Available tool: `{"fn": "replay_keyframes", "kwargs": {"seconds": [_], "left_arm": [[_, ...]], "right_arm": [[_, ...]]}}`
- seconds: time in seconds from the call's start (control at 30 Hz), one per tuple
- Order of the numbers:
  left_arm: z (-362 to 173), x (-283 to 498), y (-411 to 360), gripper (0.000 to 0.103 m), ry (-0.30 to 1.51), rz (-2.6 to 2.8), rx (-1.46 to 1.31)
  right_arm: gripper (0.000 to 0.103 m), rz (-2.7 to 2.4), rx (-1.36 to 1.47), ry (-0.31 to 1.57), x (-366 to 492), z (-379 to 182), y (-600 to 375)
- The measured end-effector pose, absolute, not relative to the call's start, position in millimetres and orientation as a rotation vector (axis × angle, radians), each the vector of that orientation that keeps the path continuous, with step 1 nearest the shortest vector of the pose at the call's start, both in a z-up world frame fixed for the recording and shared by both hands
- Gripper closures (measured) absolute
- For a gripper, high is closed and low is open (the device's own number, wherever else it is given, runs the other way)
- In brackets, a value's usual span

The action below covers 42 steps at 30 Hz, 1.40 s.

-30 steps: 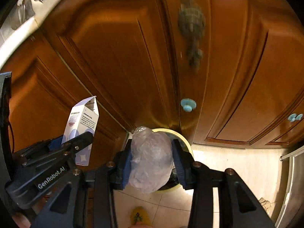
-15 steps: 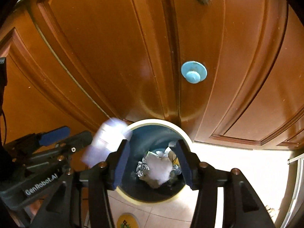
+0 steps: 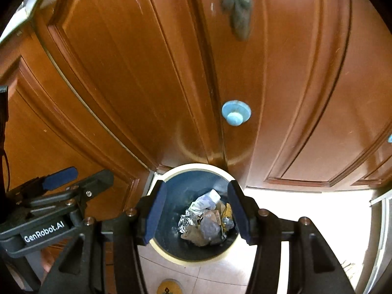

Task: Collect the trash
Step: 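Open both grippers over the black bin to drop the box and bag, then raise both open grippers back toward the paper cup and green bottle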

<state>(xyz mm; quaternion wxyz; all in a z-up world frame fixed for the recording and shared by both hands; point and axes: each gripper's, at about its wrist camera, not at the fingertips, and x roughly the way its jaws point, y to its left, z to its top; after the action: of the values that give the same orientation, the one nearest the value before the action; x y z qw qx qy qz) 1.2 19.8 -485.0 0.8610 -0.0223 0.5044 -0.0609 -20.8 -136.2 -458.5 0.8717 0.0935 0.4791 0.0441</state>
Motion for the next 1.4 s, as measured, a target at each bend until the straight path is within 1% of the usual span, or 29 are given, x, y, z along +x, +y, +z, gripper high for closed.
{"fn": "replay_keyframes", "kwargs": {"seconds": [0.2, 0.43, 0.53, 0.7, 1.07, 1.13, 1.27, 1.4], "left_arm": [[-414, -17, 19, 0.020, 1.044, -0.148, -0.036], [-313, -32, 16, 0.019, 1.011, -0.184, -0.026], [-267, -36, 14, 0.016, 0.981, -0.204, 0.006], [-188, -44, 15, 0.015, 0.918, -0.225, 0.050], [-49, -32, 30, 0.015, 0.792, -0.259, 0.035], [-25, -30, 33, 0.015, 0.750, -0.260, 0.040], [16, -24, 41, 0.015, 0.675, -0.275, 0.035], [40, -18, 44, 0.013, 0.612, -0.281, 0.052]], "right_arm": [[0.050, 0.084, 0.219, 0.992, -37, -395, -142], [0.050, 0.070, 0.202, 0.941, -48, -290, -145], [0.050, 0.068, 0.192, 0.907, -52, -242, -145], [0.050, 0.068, 0.178, 0.860, -55, -177, -147], [0.050, 0.035, 0.139, 0.735, -49, -46, -142], [0.050, 0.027, 0.123, 0.690, -48, -19, -137], [0.050, 0.018, 0.095, 0.610, -43, 19, -125], [0.050, 0.011, 0.095, 0.564, -37, 47, -123]]}}
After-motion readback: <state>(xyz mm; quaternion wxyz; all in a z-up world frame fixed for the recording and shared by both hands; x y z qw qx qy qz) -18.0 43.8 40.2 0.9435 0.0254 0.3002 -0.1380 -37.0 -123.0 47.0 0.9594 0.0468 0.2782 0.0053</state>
